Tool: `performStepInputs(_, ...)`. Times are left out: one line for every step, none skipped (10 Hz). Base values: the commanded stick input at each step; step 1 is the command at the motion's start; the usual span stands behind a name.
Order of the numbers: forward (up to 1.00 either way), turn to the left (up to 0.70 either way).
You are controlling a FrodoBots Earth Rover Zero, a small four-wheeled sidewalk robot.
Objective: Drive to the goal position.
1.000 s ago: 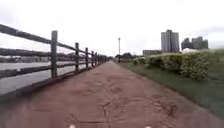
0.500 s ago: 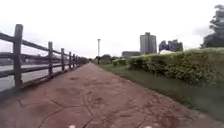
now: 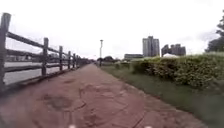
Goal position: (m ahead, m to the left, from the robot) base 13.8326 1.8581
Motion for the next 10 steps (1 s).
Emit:
performStepInputs(1.00,0.40)
performStepInputs(1.00,0.18)
performStepInputs(1.00,0.00)
performStepInputs(1.00,0.00)
performStepInputs(1.00,0.00)
performStepInputs(1.00,0.00)
performStepInputs(1.00,0.00)
performStepInputs(1.00,0.00)
performStepInputs(1.00,0.00)
performStepInputs(1.00,-0.11)
